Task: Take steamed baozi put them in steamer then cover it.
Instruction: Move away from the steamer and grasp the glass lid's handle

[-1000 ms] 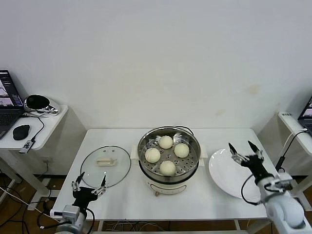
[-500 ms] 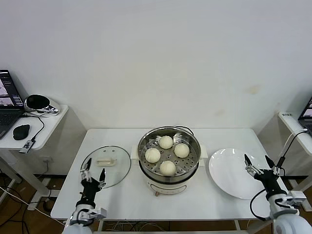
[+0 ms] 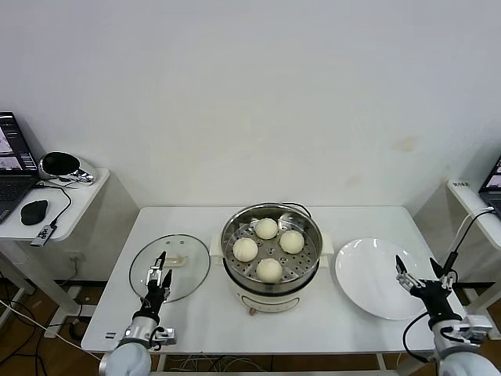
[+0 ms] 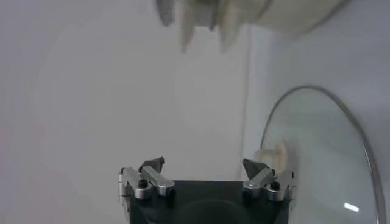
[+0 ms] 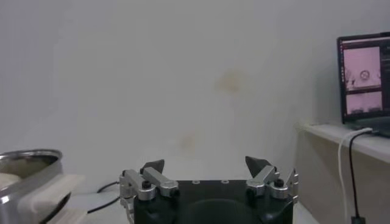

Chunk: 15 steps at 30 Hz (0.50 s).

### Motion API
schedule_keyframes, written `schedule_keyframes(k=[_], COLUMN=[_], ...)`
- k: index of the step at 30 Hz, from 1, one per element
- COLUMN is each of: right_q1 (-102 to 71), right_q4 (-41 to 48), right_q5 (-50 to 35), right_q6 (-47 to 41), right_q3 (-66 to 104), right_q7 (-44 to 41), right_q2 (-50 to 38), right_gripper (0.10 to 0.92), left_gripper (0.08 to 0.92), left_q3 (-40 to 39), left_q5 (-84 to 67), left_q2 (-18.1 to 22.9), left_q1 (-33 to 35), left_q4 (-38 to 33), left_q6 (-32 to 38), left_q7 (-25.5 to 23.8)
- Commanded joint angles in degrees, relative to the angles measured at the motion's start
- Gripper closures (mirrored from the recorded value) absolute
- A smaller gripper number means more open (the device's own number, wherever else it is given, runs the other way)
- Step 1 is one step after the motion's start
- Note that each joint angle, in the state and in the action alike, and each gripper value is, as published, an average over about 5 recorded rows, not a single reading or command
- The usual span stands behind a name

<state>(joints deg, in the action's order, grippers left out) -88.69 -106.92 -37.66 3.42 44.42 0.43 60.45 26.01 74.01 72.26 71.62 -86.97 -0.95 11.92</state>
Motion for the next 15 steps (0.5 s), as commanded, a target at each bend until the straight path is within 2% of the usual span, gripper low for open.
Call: schedule_keyframes(k=[1,15], right_q1=[0.2,0.3], right_q4=[0.8,1.8], right_q5=[1.6,2.5], right_q6=[0.1,0.4], right_q3=[-0.2,-0.7], right_q7=[0.3,0.4], right_q2=[0.6,1.3], right_gripper=[0.203,0.203], left_gripper=[0.177,0.177], left_q3=[-0.9,-1.0], left_q5=[4.6,4.7], left_q2=[-0.8,-0.4], left_q1=[-6.0,-10.0], left_q4=[9.3,12.9], left_q6=[-2.1,-2.6], left_q7=[0.5,-2.8])
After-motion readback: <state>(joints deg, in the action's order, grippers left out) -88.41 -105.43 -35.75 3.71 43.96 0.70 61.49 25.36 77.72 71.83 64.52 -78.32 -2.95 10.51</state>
